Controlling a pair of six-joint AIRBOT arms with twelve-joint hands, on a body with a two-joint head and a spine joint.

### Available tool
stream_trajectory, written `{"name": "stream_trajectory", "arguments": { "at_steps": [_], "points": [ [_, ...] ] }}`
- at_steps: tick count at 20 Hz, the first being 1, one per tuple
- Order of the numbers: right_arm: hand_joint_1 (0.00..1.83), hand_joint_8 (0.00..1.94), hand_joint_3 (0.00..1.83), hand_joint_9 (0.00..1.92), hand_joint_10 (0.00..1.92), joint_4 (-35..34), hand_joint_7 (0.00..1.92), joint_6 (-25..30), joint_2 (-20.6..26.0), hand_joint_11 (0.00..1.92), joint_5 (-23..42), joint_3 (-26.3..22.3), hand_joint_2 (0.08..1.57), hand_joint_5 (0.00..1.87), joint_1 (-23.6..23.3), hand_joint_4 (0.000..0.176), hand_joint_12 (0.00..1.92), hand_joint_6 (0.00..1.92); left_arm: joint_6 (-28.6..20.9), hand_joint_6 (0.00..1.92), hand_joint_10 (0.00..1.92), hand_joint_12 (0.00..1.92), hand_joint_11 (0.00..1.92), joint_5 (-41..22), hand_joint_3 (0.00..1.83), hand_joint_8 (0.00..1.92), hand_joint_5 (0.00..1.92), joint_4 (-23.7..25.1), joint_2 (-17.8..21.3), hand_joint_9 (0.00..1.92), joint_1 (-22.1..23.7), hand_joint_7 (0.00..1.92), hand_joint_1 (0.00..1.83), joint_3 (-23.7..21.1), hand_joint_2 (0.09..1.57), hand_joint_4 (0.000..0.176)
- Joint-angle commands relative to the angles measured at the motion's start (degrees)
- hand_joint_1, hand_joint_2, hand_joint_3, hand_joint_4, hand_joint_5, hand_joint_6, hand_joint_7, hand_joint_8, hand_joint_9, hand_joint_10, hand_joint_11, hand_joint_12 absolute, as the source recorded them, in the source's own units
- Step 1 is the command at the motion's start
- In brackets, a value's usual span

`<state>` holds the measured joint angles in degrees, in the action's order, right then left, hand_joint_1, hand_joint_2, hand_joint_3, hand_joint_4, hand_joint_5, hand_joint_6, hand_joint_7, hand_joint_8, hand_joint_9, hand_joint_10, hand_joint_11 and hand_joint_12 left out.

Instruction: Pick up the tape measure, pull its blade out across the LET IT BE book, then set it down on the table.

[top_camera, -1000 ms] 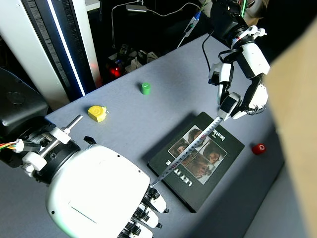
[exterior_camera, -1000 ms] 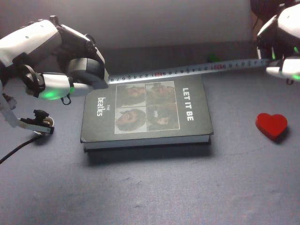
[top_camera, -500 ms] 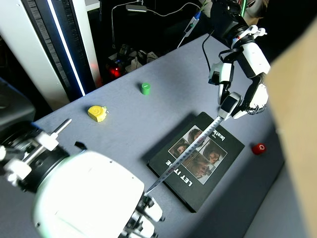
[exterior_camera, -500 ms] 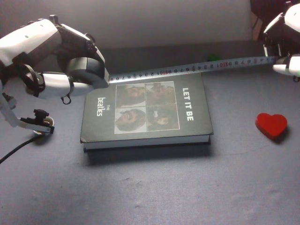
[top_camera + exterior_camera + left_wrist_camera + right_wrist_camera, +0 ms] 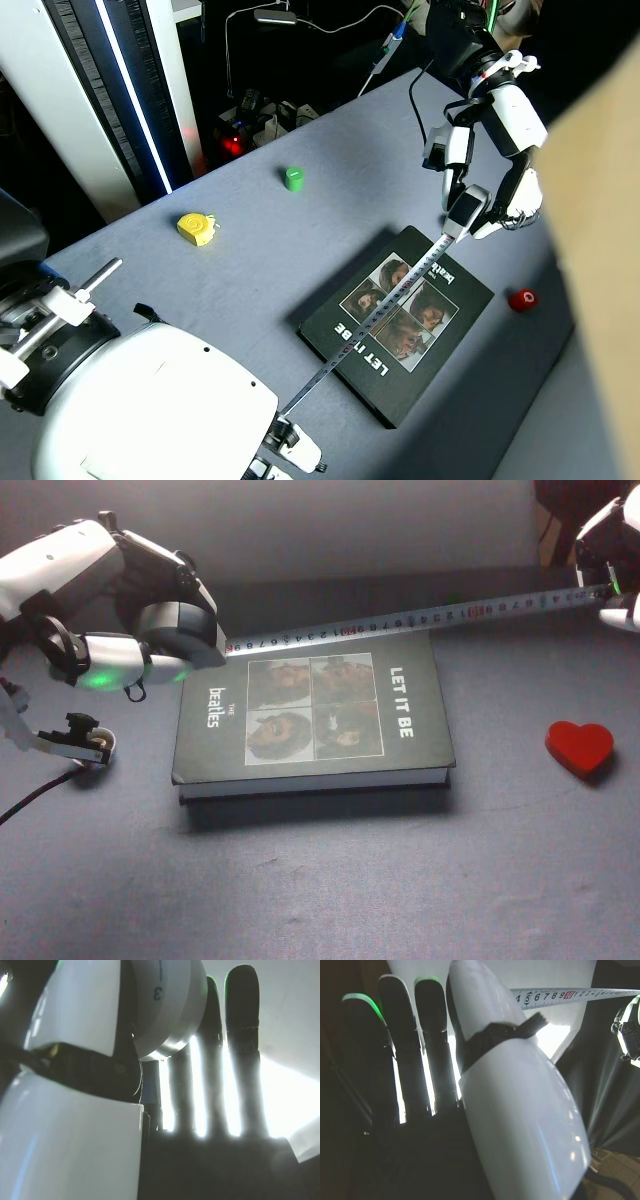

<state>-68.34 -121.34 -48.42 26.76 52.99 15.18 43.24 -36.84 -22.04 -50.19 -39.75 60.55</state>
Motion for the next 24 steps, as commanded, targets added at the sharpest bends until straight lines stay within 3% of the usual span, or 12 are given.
{"name": "stream_trajectory", "arguments": {
  "at_steps": [1,7,8,9,11,12,13,14,16,19,22,24],
  "points": [
    [1.18,1.24,0.00,0.73,1.12,2.5,0.88,-0.5,0.7,0.66,4.8,0.5,1.19,0.79,-0.7,0.001,1.52,1.21,0.2,0.64,1.26,1.03,0.81,-7.1,0.00,0.97,1.06,-0.1,0.7,0.88,0.4,1.03,1.38,0.1,1.09,0.000],
    [1.18,1.25,0.00,0.74,1.12,2.5,0.89,-0.6,0.3,0.66,4.5,0.5,1.20,0.78,-1.2,0.000,1.52,1.21,0.2,0.60,1.25,1.02,0.81,-7.2,0.00,0.98,1.10,-0.3,0.7,0.88,0.3,1.02,1.38,-0.1,1.09,0.000],
    [1.31,1.20,0.00,0.72,1.42,2.5,0.88,-0.6,0.3,0.65,4.5,0.4,1.20,0.76,-1.2,0.000,1.52,1.22,0.2,0.59,1.25,1.02,0.81,-7.2,0.00,0.98,1.10,-0.3,0.7,0.88,0.3,1.02,1.38,-0.1,1.09,0.000],
    [1.20,1.24,0.00,0.67,1.23,2.5,0.86,-0.7,0.4,0.62,4.5,0.3,1.20,0.76,-1.2,0.000,1.53,1.26,0.2,0.59,1.25,1.02,0.81,-7.2,0.00,0.98,1.10,-0.4,0.7,0.88,0.3,1.03,1.38,0.0,1.09,0.000],
    [1.14,1.28,0.00,0.64,0.98,2.5,0.81,-0.7,0.3,0.58,4.2,0.0,1.24,0.71,-1.2,0.018,1.48,1.37,0.2,0.60,1.24,1.02,0.81,-7.2,0.00,0.97,1.09,-0.5,0.7,0.88,0.2,1.04,1.38,0.0,1.09,0.000],
    [0.97,0.70,0.00,0.58,0.80,2.5,0.70,-0.8,0.3,0.50,4.0,-0.3,1.20,0.62,-1.4,0.000,1.41,0.71,0.2,0.60,1.24,1.02,0.81,-7.2,0.00,0.97,1.09,-0.5,0.7,0.88,0.0,1.04,1.38,0.0,1.09,0.000],
    [0.86,0.31,0.00,0.53,0.54,2.5,0.65,-0.8,0.3,0.36,3.8,-0.5,1.16,0.56,-1.6,0.000,1.32,0.30,0.2,0.61,1.24,1.01,0.80,-7.2,0.00,0.97,1.08,-0.5,0.7,0.88,-0.1,1.05,1.38,0.0,1.09,0.000],
    [0.72,0.08,0.00,0.39,0.26,2.5,0.47,-0.9,0.3,0.15,3.5,-0.8,1.14,0.41,-1.9,0.000,1.23,0.09,0.2,0.61,1.24,1.01,0.80,-7.2,0.00,0.96,1.08,-0.5,0.7,0.88,-0.2,1.05,1.38,0.0,1.09,0.000],
    [0.51,0.00,0.00,0.19,0.03,2.5,0.21,-0.9,-0.2,0.00,3.5,-1.4,1.12,0.21,-1.6,0.000,0.92,0.00,0.2,0.63,1.26,1.03,0.80,-7.1,0.00,0.97,1.07,-0.5,0.7,0.87,-0.2,1.05,1.38,-0.1,1.09,0.000],
    [0.27,0.00,0.00,0.02,0.00,2.4,0.02,-0.9,-1.0,0.00,3.7,-2.3,1.10,0.01,0.0,0.000,0.37,0.00,0.2,0.64,1.27,1.04,0.79,-7.1,0.00,0.99,1.06,-0.7,0.7,0.86,-0.2,1.04,1.38,-0.1,1.10,0.000],
    [0.23,0.00,0.00,0.00,0.00,2.4,0.00,-0.9,-1.5,0.00,4.2,-3.7,1.03,0.00,1.2,0.000,0.18,0.00,0.2,0.64,1.27,1.04,0.79,-6.3,0.00,0.99,1.06,-1.1,0.6,0.86,-0.5,1.03,1.38,0.3,1.10,0.000],
    [0.22,0.00,0.00,0.00,0.00,2.4,0.00,-0.5,-1.1,0.00,3.7,-5.3,1.02,0.00,1.0,0.000,0.16,0.00,0.2,0.64,1.27,1.04,0.79,-5.2,0.00,0.99,1.06,-1.2,0.6,0.86,-0.8,1.03,1.38,0.9,1.10,0.000]
  ]
}}
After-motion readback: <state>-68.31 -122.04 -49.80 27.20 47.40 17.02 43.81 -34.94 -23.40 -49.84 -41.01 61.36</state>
